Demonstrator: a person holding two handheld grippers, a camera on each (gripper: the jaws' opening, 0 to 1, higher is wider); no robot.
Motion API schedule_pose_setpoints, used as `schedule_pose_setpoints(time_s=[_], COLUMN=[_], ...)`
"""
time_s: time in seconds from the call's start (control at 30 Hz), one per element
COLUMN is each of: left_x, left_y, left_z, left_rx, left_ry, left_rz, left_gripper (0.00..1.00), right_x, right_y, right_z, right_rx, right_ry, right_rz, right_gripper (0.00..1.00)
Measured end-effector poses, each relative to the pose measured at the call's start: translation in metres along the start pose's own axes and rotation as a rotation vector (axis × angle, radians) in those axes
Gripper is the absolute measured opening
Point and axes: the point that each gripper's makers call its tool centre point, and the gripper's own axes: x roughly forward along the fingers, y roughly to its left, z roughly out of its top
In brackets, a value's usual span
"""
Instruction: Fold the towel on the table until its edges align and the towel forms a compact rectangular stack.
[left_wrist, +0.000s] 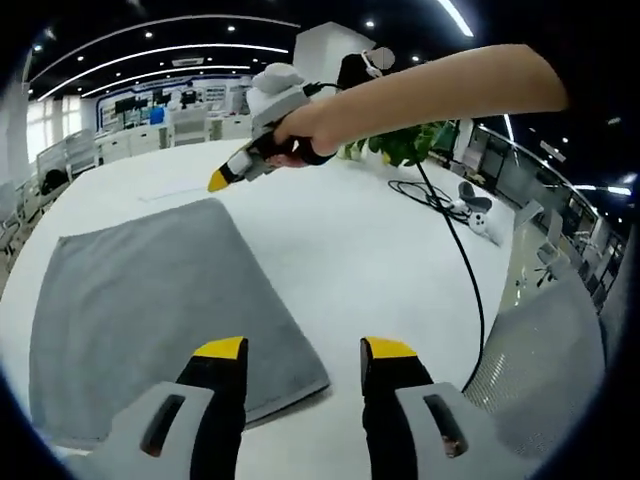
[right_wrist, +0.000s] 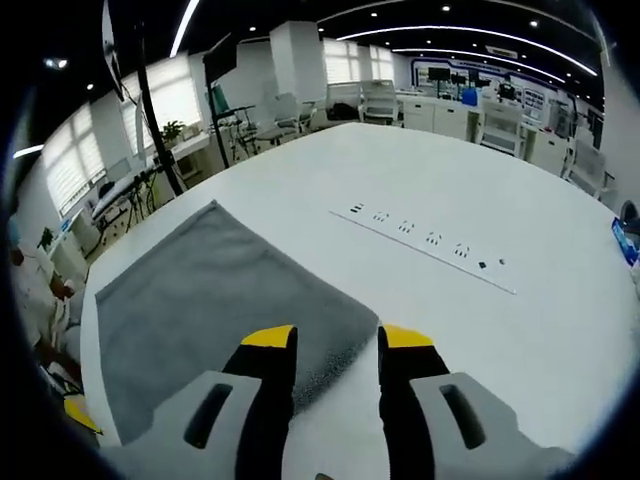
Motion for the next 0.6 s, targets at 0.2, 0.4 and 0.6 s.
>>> schedule_pose_setpoints(time_s=[0.2, 0.4, 0.6], left_x=[0.011, 0.017, 0.021], left_y=[-0.007, -0.006, -0.006], left_z=[-0.009, -0.019, -0.027], left_rx=[-0.001, -0.031, -0.056], left_ry=[0.039, 0.078, 0.099], left_rz=[-0.017, -0.02, -0.012], left_gripper=[0.41, 0.29, 0.28], right_x=[0.0, 0.007, 0.01], right_y=[-0.004, -0.007, -0.011], right_z=[-0.008, -0.016, -0.022], right_rx=[-0.002, 0.017, 0.041], right_ry=[0.017, 0.023, 0.017], right_rz=[0.005, 0.008, 0.007], right_gripper=[0.3, 0.29, 0.28])
